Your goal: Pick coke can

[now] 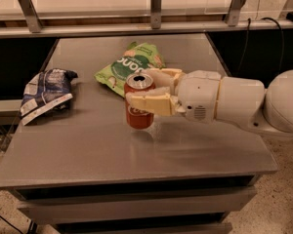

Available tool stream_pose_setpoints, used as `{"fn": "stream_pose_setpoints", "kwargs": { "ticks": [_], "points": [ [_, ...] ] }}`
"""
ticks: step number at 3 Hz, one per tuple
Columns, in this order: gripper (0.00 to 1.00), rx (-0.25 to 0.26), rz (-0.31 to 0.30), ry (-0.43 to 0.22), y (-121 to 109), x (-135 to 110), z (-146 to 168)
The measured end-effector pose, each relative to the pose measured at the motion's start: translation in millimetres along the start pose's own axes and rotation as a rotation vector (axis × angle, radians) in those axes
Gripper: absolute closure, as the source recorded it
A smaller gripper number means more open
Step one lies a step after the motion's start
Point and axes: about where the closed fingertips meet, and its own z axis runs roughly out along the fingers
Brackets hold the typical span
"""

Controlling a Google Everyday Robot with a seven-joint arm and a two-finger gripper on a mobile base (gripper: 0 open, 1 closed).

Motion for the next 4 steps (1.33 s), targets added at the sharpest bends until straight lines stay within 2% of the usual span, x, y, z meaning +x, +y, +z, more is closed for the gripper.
{"fn": "stream_pose_setpoints", "kwargs": {
  "ticks": [2, 3, 4],
  "points": [
    [0.12, 0.041, 0.008, -0.005, -8.0, -26.3, -4.6],
    [0.00, 0.056, 0.002, 0.001, -10.5, -31.3, -5.8],
    [0.00, 0.070, -0.010, -0.011, -10.2, -33.3, -7.9]
  ]
}}
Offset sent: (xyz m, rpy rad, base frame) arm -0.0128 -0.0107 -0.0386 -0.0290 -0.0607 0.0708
